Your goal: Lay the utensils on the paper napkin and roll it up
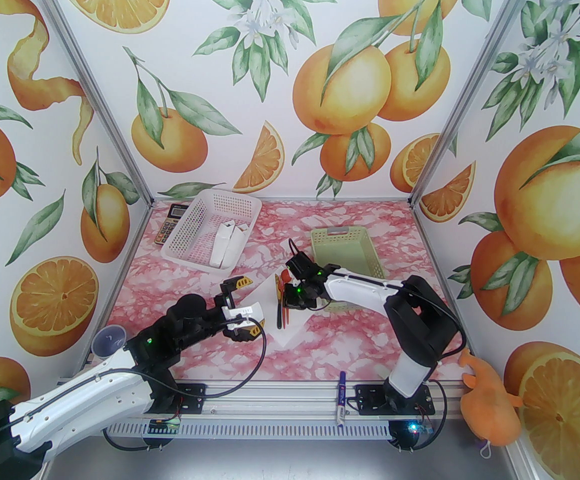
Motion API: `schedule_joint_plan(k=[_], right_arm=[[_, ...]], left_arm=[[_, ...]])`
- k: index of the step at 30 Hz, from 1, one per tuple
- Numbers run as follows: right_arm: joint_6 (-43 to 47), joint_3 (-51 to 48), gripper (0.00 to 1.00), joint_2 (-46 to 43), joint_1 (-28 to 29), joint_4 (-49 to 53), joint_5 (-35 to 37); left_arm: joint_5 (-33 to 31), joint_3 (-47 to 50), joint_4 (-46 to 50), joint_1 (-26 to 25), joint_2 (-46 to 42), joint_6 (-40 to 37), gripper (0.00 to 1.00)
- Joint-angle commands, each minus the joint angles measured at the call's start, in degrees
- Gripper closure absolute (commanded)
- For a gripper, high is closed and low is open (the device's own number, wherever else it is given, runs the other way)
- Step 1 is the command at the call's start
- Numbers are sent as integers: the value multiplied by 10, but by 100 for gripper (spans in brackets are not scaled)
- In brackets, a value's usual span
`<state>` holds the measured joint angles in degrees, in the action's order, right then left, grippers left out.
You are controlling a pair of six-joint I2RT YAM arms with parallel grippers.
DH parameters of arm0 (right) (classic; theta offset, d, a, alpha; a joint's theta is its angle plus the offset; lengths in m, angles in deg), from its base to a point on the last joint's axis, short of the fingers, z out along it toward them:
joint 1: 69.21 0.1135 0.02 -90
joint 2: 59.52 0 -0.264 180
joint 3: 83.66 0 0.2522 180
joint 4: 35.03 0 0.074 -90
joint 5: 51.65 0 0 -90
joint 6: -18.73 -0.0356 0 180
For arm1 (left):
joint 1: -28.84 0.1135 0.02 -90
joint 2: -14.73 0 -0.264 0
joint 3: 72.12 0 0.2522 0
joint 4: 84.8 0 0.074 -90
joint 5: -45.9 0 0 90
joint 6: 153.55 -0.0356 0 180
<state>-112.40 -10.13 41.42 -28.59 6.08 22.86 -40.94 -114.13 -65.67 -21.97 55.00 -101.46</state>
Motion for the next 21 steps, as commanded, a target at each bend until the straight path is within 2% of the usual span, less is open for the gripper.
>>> schedule_joint_plan(k=[1, 21], right_arm=[[-1, -5, 89, 14, 5, 3, -4], [-5, -9, 87, 32, 5, -6, -5]], left_arm=[[10, -10, 1, -3, 2, -4, 0], [12, -12, 5, -4, 2, -5, 0]])
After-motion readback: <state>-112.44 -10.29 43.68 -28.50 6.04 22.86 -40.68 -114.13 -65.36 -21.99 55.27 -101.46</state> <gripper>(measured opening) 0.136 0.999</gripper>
